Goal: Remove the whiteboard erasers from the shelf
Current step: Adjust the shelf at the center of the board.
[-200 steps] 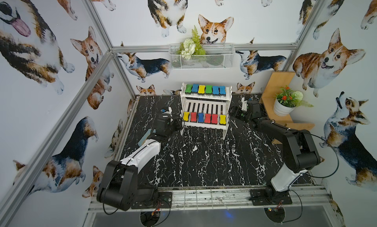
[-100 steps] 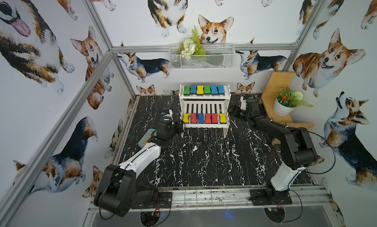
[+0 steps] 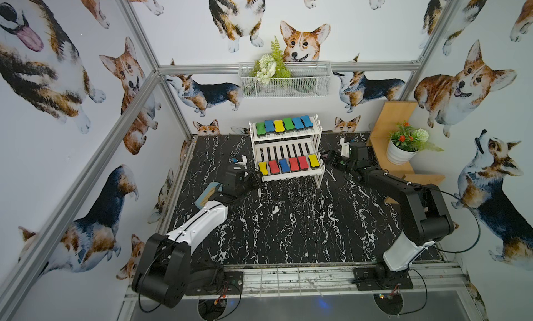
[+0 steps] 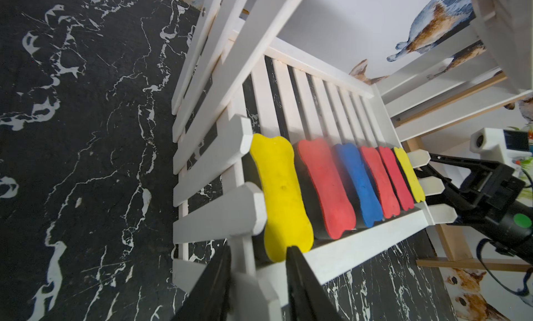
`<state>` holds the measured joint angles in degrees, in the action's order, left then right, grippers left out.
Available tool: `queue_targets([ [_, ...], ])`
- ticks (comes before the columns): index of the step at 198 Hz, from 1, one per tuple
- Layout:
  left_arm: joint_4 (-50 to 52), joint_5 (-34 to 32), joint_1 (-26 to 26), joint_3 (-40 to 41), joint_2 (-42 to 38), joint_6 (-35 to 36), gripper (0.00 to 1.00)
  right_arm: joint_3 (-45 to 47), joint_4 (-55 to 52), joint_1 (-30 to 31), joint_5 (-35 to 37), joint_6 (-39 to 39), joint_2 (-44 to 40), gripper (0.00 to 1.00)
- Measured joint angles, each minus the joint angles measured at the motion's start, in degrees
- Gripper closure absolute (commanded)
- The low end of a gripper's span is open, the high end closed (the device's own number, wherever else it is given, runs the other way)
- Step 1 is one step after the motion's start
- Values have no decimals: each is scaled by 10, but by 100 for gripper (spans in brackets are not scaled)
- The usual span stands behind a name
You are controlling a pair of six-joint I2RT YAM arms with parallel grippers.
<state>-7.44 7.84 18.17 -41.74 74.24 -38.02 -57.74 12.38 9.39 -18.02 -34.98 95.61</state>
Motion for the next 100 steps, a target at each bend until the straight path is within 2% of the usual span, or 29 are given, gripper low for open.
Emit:
queue_targets([
  [100, 69, -1, 0, -60, 3, 31, 43, 101, 14, 21, 16, -33, -105, 19],
])
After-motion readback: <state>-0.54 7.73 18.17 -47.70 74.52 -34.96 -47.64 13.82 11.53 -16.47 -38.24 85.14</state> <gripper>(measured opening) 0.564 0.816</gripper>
